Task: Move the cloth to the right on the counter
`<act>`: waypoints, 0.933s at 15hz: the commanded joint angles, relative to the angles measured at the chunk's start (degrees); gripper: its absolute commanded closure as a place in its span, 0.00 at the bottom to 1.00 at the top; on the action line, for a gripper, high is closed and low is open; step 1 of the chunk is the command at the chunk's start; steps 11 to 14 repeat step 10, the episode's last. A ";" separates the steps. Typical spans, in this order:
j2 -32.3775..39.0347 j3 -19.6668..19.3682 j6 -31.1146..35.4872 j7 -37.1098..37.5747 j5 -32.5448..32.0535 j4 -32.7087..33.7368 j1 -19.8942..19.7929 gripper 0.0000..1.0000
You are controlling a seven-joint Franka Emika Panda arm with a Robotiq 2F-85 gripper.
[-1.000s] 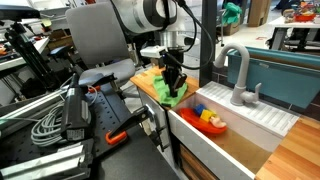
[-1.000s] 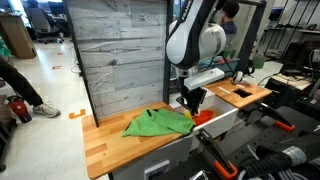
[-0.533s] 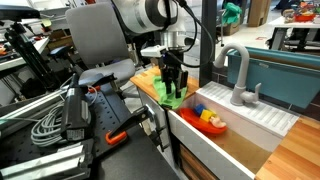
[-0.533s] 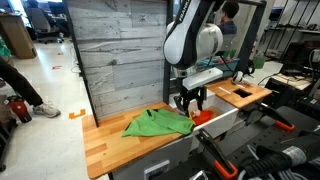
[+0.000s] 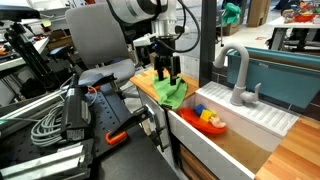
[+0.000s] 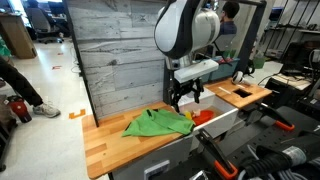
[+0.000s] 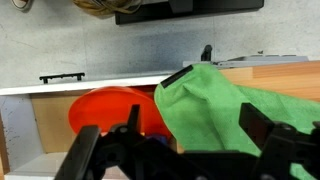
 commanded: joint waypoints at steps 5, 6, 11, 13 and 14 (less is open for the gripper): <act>-5.61 1.66 -1.67 1.15 -0.90 -3.76 -0.29 0.00; -5.68 1.66 -1.67 1.15 -0.90 -3.96 -0.29 0.00; -5.67 1.66 -1.67 1.15 -0.90 -4.24 -0.29 0.00; -5.67 1.66 -1.67 1.15 -0.90 -4.24 -0.29 0.00; -5.67 1.66 -1.67 1.15 -0.90 -4.24 -0.29 0.00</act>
